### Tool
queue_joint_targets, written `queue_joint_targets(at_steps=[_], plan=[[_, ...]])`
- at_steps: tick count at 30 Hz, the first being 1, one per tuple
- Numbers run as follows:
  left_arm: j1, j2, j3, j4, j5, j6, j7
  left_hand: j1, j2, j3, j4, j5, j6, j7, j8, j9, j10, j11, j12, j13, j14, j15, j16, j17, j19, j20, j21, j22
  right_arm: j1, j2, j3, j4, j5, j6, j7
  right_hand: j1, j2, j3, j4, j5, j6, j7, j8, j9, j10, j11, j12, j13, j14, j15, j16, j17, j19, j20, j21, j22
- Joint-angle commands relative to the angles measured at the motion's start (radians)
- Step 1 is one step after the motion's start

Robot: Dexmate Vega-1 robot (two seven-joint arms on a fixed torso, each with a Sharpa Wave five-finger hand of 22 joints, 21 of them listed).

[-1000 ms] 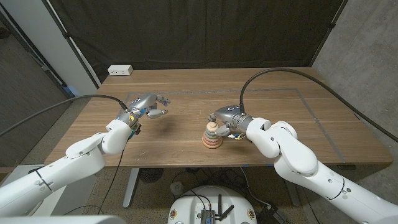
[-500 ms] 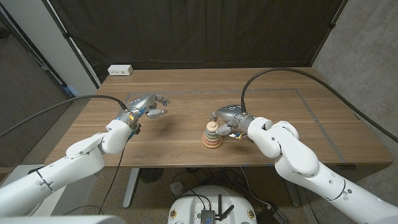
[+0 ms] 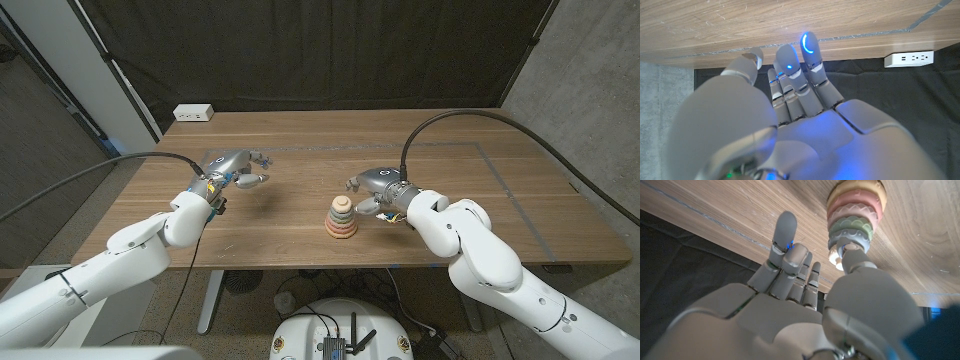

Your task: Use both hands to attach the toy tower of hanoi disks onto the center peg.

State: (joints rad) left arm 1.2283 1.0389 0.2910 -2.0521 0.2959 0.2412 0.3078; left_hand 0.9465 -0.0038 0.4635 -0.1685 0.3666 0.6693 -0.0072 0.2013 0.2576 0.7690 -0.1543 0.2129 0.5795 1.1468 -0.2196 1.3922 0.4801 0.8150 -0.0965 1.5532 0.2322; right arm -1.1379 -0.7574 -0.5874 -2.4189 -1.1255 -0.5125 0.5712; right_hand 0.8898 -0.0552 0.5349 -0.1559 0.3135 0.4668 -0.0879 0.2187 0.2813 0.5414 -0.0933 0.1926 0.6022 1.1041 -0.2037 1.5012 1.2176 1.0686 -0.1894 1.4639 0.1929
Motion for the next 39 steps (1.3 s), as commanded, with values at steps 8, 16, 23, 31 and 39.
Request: queue_joint_targets(at_steps=[8,16,23,31,39], plan=[[-0.001,-0.032,0.003,-0.029,0.000,0.075,0.021,-0.004,-0.006,-0.001,0.001,0.007,-0.005,0.001,0.001,0.006,-0.006,-0.003,-0.001,0.004,0.003,-0.001,-0.003,0.000,0.007,-0.114,0.003,0.003,-0.152,-0.045,0.133,-0.023,0.141,-0.101,-0.261,-0.005,0.012,0.005,-0.001,-0.012,0.063,-0.023,0.032,0.012,0.080,-0.040,0.025,-0.010,0.010,-0.014,0.007,0.009,0.000,-0.032,-0.002,0.002],[0.002,-0.051,0.013,-0.033,0.021,0.092,0.061,-0.007,-0.010,-0.004,0.002,0.007,-0.010,0.001,0.000,0.006,-0.010,-0.001,-0.002,0.004,0.005,-0.001,-0.001,0.002,0.002,-0.112,0.000,0.002,-0.186,-0.066,0.163,-0.028,0.197,-0.161,-0.331,-0.002,0.025,0.010,-0.001,-0.012,0.085,-0.027,0.041,0.013,0.103,-0.041,0.026,-0.017,0.020,-0.014,0.015,0.012,0.006,-0.033,-0.001,0.004],[0.008,-0.076,0.025,-0.036,0.034,0.109,0.094,-0.015,-0.013,-0.009,0.005,0.006,-0.030,0.000,-0.005,0.006,-0.041,0.002,-0.013,0.003,-0.026,-0.001,-0.027,-0.023,-0.028,-0.111,-0.012,-0.007,-0.208,-0.091,0.166,-0.025,0.197,-0.224,-0.383,0.001,0.035,0.015,0.000,-0.009,0.089,-0.028,0.043,0.014,0.111,-0.043,0.026,-0.019,0.024,-0.014,0.017,0.012,0.007,-0.033,-0.003,0.002],[-0.008,-0.111,0.062,-0.033,0.068,0.147,0.122,-0.020,-0.013,-0.012,0.006,0.005,-0.038,-0.001,-0.006,0.006,-0.046,0.000,-0.011,0.004,-0.037,-0.001,-0.031,-0.025,-0.047,-0.110,-0.018,-0.013,-0.227,-0.130,0.188,-0.020,0.226,-0.262,-0.457,0.005,0.046,0.020,-0.002,-0.005,0.103,-0.033,0.052,0.020,0.130,-0.044,0.031,-0.017,0.029,-0.014,0.022,0.013,0.009,-0.033,-0.004,0.002],[-0.007,-0.141,0.078,-0.064,0.092,0.214,0.145,-0.023,-0.011,-0.013,0.007,0.005,-0.039,-0.001,-0.005,0.006,-0.047,0.004,-0.011,0.001,-0.046,-0.001,-0.033,-0.025,-0.056,-0.110,-0.019,-0.018,-0.255,-0.158,0.242,0.009,0.320,-0.235,-0.560,0.006,0.052,0.024,-0.003,-0.002,0.118,-0.039,0.062,0.027,0.142,-0.052,0.034,-0.011,0.034,-0.014,0.027,0.013,0.014,-0.033,-0.001,0.005]])
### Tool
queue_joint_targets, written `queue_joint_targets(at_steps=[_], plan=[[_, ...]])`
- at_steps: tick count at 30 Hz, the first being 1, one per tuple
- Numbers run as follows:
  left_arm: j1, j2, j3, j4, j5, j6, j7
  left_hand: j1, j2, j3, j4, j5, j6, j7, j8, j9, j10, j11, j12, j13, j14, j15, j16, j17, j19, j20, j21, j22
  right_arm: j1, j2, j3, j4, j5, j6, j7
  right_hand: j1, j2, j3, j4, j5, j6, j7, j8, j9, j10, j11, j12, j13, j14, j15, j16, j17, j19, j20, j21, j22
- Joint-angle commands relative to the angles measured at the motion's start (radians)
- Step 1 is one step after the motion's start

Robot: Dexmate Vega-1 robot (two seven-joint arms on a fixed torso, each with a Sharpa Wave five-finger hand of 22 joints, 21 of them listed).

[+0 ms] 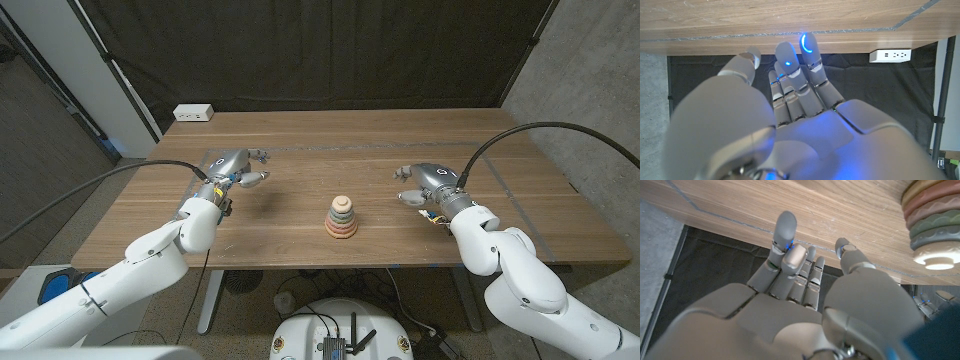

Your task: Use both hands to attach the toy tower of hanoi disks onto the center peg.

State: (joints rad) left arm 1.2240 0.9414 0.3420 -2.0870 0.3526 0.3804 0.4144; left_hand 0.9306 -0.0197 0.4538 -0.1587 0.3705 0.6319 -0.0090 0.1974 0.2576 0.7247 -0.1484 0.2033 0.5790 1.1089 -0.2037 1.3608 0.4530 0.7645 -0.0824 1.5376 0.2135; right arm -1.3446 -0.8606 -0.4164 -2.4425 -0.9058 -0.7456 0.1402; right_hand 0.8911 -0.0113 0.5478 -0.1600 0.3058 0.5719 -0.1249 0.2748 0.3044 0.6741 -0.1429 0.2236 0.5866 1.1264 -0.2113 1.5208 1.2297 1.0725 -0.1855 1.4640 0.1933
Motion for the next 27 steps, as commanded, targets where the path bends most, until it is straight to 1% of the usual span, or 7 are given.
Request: queue_joint_targets(at_steps=[1,7,11,14,20,24,27], plan=[[0.001,-0.045,0.025,-0.034,0.034,0.081,0.040,-0.007,0.005,-0.004,-0.003,0.001,-0.002,0.000,-0.001,0.006,-0.002,-0.003,-0.001,0.002,-0.009,-0.017,-0.001,0.002,-0.005,-0.124,-0.004,0.001,-0.050,-0.057,0.079,0.036,0.117,0.001,-0.137,0.005,0.008,0.011,0.000,0.007,0.012,-0.004,0.006,0.005,0.010,0.000,0.003,0.006,0.012,-0.006,0.008,0.001,0.010,-0.036,-0.002,0.004],[0.009,-0.046,0.011,-0.048,0.027,0.111,0.046,-0.008,0.007,-0.004,-0.003,0.001,-0.002,0.003,0.000,0.006,-0.004,-0.003,0.000,0.002,-0.013,-0.017,-0.002,0.002,-0.007,-0.124,-0.003,-0.001,-0.026,-0.052,0.062,0.053,0.143,-0.019,-0.194,0.006,0.010,0.013,-0.001,0.009,0.016,-0.007,0.010,0.009,0.012,-0.001,0.002,0.009,0.015,-0.006,0.010,0.001,0.012,-0.037,-0.001,0.005],[0.007,-0.048,-0.012,-0.030,-0.020,0.071,0.041,-0.007,0.009,-0.004,-0.004,0.001,-0.002,0.002,0.001,0.006,-0.004,-0.002,0.000,0.001,-0.016,-0.017,-0.002,0.002,-0.007,-0.124,-0.002,-0.003,-0.007,-0.046,0.036,0.063,0.133,-0.056,-0.226,0.007,0.010,0.013,-0.002,0.010,0.017,-0.007,0.012,0.011,0.012,-0.002,0.002,0.011,0.016,-0.006,0.012,0.001,0.012,-0.036,-0.001,0.005],[0.002,-0.060,-0.008,-0.025,-0.024,0.068,0.052,-0.006,0.010,-0.005,-0.005,0.001,-0.002,0.002,0.002,0.005,-0.005,0.000,0.001,0.001,-0.015,-0.017,0.000,0.004,-0.006,-0.125,-0.001,-0.004,-0.013,-0.041,0.045,0.077,0.156,-0.056,-0.269,0.008,0.010,0.014,-0.003,0.011,0.019,-0.011,0.014,0.012,0.013,-0.004,0.001,0.012,0.017,-0.006,0.013,0.001,0.013,-0.036,-0.001,0.005],[-0.045,-0.083,0.043,-0.043,0.037,0.146,0.061,-0.006,0.011,-0.005,-0.005,0.001,-0.008,0.000,0.000,0.005,-0.014,-0.001,-0.001,0.002,-0.017,-0.017,0.002,0.005,-0.007,-0.124,0.000,-0.007,-0.052,-0.062,0.134,0.143,0.280,0.066,-0.380,0.009,0.010,0.015,-0.004,0.012,0.020,-0.014,0.015,0.013,0.017,-0.003,0.002,0.015,0.018,-0.006,0.014,0.002,0.013,-0.036,-0.001,0.005],[-0.094,-0.105,0.087,0.003,0.063,0.160,0.061,-0.007,0.010,-0.007,-0.006,0.001,-0.020,0.000,-0.003,0.005,-0.028,-0.001,-0.005,0.001,-0.020,-0.017,0.002,0.006,-0.009,-0.124,0.000,-0.009,-0.041,-0.094,0.135,0.184,0.297,0.114,-0.416,0.011,0.010,0.016,-0.005,0.013,0.023,-0.016,0.016,0.013,0.018,-0.002,0.001,0.016,0.019,-0.006,0.015,0.002,0.014,-0.036,0.000,0.006],[-0.110,-0.131,0.086,0.033,0.027,0.137,0.063,-0.009,0.008,-0.009,-0.006,0.001,-0.028,0.000,-0.005,0.005,-0.039,-0.001,-0.008,-0.001,-0.023,-0.017,0.002,0.006,-0.012,-0.124,-0.001,-0.010,-0.007,-0.101,0.112,0.211,0.306,0.131,-0.414,0.012,0.010,0.017,-0.006,0.014,0.025,-0.017,0.017,0.013,0.015,-0.002,-0.001,0.018,0.019,-0.006,0.016,0.002,0.013,-0.036,-0.001,0.006]])
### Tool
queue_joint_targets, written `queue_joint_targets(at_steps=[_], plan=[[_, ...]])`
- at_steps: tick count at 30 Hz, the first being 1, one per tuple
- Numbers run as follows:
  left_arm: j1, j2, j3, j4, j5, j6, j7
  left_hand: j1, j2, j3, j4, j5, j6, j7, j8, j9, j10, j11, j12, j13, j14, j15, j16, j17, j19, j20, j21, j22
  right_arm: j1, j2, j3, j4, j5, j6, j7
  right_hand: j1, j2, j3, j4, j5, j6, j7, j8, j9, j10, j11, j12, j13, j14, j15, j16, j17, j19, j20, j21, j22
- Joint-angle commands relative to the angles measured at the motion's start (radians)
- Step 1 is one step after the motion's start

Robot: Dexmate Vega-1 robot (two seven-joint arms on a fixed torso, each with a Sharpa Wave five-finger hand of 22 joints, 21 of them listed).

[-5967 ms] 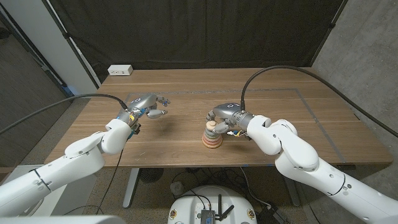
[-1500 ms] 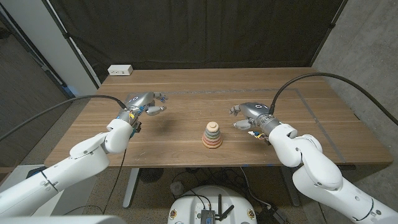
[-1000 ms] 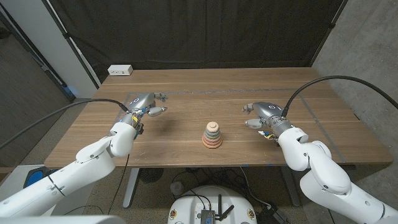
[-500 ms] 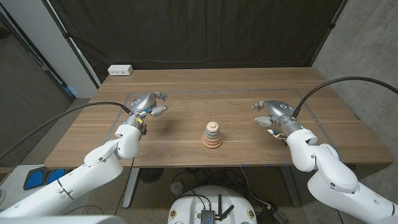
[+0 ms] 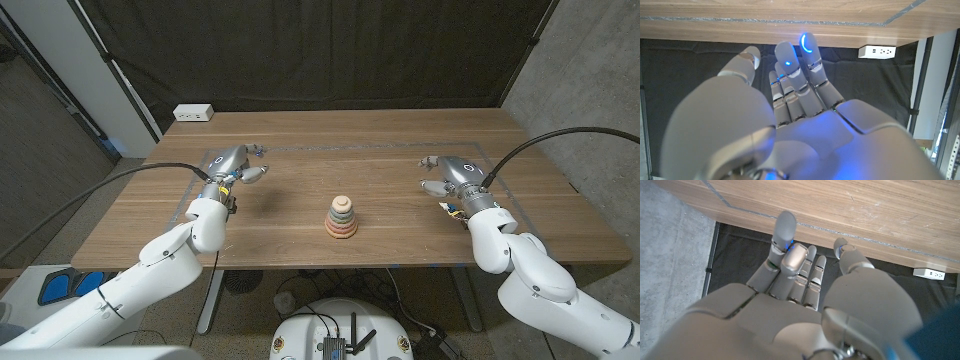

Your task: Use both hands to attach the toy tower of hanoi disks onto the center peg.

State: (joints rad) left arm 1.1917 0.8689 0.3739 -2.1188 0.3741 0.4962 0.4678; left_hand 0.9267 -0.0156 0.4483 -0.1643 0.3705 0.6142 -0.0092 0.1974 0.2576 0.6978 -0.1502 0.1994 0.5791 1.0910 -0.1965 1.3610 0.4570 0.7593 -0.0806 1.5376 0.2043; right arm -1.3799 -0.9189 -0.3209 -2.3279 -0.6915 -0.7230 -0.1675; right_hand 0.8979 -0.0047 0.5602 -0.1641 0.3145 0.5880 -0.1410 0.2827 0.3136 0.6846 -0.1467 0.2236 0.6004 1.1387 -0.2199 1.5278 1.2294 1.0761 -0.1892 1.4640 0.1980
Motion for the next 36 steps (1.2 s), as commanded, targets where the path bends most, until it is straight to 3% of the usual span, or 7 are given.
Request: queue_joint_targets(at_steps=[1,7,13,22,36], plan=[[-0.082,-0.062,0.057,0.068,0.002,0.021,0.009,-0.005,0.003,-0.004,0.000,0.000,-0.012,0.000,-0.005,0.005,-0.012,0.001,-0.004,-0.001,-0.007,-0.024,0.000,0.001,-0.007,-0.126,-0.001,-0.001,0.038,-0.042,0.007,0.102,0.090,0.105,-0.107,0.006,0.003,0.005,-0.002,0.006,0.010,-0.002,0.010,0.004,0.004,0.001,-0.001,0.005,0.007,0.003,0.009,0.002,0.011,-0.033,0.000,0.002],[-0.112,-0.051,0.082,0.073,0.027,0.038,0.003,-0.006,0.003,-0.006,0.000,0.000,-0.013,0.001,-0.003,0.005,-0.015,0.003,-0.002,-0.004,-0.013,-0.024,0.000,-0.001,-0.009,-0.126,0.000,-0.002,0.073,-0.023,-0.038,0.144,0.075,0.113,-0.170,0.007,0.002,0.005,-0.002,0.007,0.017,-0.005,0.013,0.004,0.003,0.001,-0.003,0.006,0.007,0.003,0.010,0.002,0.009,-0.032,-0.001,0.001],[-0.108,-0.038,0.058,0.105,-0.020,-0.034,0.009,-0.003,0.008,-0.006,0.000,-0.001,-0.011,0.002,-0.001,0.005,-0.007,0.002,0.002,-0.005,-0.011,-0.024,0.002,0.000,-0.003,-0.128,0.004,-0.002,0.120,0.009,-0.107,0.175,0.028,0.076,-0.204,0.006,0.000,0.005,-0.002,0.007,0.021,-0.008,0.014,0.004,0.004,0.001,-0.005,0.007,0.006,0.003,0.010,0.002,0.010,-0.032,0.001,0.003],[-0.114,-0.041,0.065,0.138,-0.017,-0.051,0.030,0.001,0.010,-0.007,-0.002,-0.002,-0.007,0.001,0.002,0.004,0.000,0.001,0.008,-0.004,-0.004,-0.024,0.009,0.003,0.003,-0.128,0.008,-0.001,0.183,0.033,-0.166,0.219,0.033,0.069,-0.196,0.003,-0.004,0.003,-0.001,0.007,0.019,-0.010,0.014,0.004,0.009,0.000,-0.005,0.010,0.005,0.003,0.010,0.001,0.008,-0.032,0.000,0.002],[-0.121,-0.068,0.089,0.139,0.001,-0.007,0.055,0.001,0.009,-0.012,-0.002,-0.004,-0.006,0.000,0.004,0.004,-0.002,-0.001,0.010,-0.004,0.000,-0.024,0.014,0.003,0.004,-0.127,0.009,-0.003,0.198,-0.005,-0.177,0.216,0.057,0.064,-0.182,-0.002,-0.006,0.003,0.002,0.007,0.032,-0.007,0.019,0.003,0.006,-0.001,-0.011,0.010,0.001,0.003,0.008,0.001,0.004,-0.032,-0.001,0.001]])
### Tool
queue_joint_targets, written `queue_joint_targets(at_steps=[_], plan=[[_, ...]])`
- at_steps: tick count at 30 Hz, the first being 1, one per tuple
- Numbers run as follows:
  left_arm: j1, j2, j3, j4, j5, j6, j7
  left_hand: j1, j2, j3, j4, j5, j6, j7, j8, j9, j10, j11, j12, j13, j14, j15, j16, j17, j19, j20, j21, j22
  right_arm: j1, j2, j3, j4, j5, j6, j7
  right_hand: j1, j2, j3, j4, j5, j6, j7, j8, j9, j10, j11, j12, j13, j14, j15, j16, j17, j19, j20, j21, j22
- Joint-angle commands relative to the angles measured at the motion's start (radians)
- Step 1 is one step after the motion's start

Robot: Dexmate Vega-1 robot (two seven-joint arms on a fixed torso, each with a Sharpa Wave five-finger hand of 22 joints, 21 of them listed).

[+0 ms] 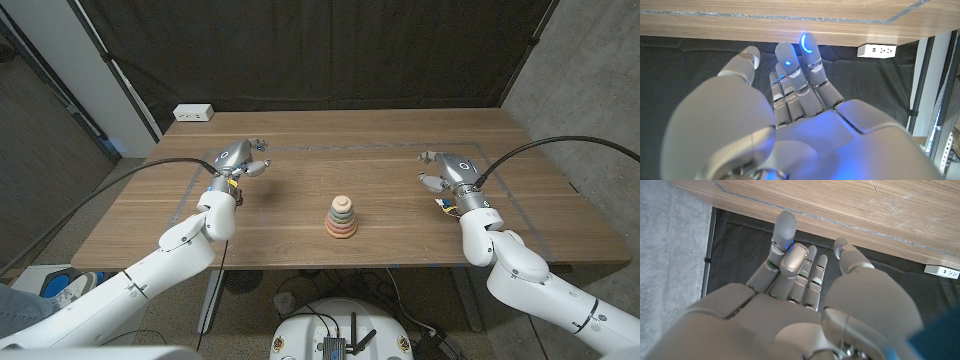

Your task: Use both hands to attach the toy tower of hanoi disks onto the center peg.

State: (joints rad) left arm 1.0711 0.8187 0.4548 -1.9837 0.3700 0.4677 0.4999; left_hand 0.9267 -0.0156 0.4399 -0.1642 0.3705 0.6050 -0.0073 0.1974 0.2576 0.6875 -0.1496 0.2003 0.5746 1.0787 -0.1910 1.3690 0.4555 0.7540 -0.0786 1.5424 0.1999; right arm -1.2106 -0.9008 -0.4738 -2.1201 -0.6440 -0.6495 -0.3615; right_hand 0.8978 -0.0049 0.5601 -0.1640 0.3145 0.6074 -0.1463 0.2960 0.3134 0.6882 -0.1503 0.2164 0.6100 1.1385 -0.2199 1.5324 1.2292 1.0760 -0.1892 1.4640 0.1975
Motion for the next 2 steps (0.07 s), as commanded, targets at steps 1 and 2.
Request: queue_joint_targets(at_steps=[1,2], plan=[[0.001,-0.017,0.008,0.004,0.004,0.020,0.024,0.002,0.010,-0.004,-0.002,-0.004,0.003,-0.001,0.004,0.004,0.008,-0.001,0.008,0.000,0.009,-0.029,0.003,0.001,0.009,-0.130,0.004,0.002,0.031,-0.024,-0.025,0.009,0.010,-0.010,0.009,-0.002,-0.006,0.003,0.002,0.007,0.013,-0.003,0.006,0.004,0.001,0.003,-0.005,0.001,0.001,0.003,0.004,0.001,0.004,-0.032,-0.001,0.002],[0.002,-0.018,0.007,0.004,0.003,0.017,0.028,0.002,0.010,-0.004,-0.002,-0.004,0.003,-0.002,0.004,0.004,0.009,-0.002,0.008,-0.001,0.009,-0.029,0.003,0.001,0.009,-0.130,0.004,0.002,0.032,-0.025,-0.026,0.010,0.010,-0.009,0.007,-0.002,-0.006,0.003,0.002,0.007,0.012,-0.004,0.005,0.003,0.001,0.003,-0.005,0.001,0.001,0.003,0.004,0.001,0.003,-0.032,-0.001,0.001]])
